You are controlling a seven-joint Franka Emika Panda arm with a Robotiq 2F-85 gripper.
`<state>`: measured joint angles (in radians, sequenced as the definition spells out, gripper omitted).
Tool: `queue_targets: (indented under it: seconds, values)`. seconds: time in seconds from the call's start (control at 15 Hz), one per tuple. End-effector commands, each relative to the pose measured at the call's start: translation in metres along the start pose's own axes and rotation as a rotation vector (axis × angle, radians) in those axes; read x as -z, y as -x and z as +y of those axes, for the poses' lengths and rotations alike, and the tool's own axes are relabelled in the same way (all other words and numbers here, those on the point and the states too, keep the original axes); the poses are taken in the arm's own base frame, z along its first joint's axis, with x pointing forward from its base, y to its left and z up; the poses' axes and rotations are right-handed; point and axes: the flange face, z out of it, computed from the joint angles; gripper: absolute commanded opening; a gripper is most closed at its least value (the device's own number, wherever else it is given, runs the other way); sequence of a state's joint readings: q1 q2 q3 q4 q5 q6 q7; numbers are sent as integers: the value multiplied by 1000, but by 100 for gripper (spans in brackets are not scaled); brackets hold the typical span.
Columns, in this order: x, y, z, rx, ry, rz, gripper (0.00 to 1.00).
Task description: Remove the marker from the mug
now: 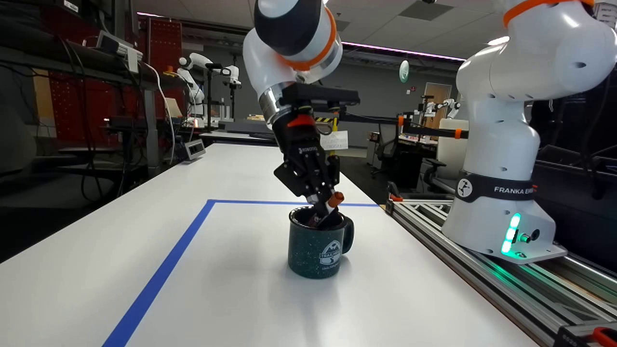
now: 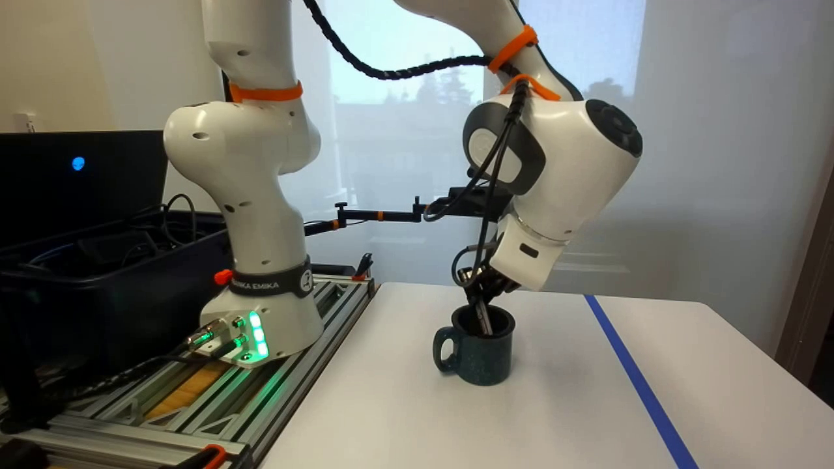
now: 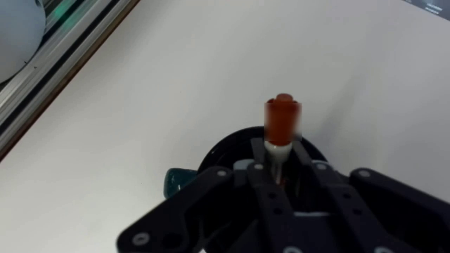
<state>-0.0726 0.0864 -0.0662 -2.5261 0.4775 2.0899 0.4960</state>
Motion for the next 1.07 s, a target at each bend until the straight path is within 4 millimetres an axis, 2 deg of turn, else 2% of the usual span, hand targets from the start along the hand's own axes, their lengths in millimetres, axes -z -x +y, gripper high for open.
queue_targets:
  seconds: [0.0, 0.27, 0.47, 0.73, 1.0]
  values:
    - [36, 30, 2, 5, -20, 19, 5]
    - [70, 39, -1, 21, -118, 124, 5]
    - [86, 19, -3, -11, -207, 221, 5]
    - [83, -26, 1, -123, -287, 282, 5]
    - [60, -69, 11, -226, -315, 315, 5]
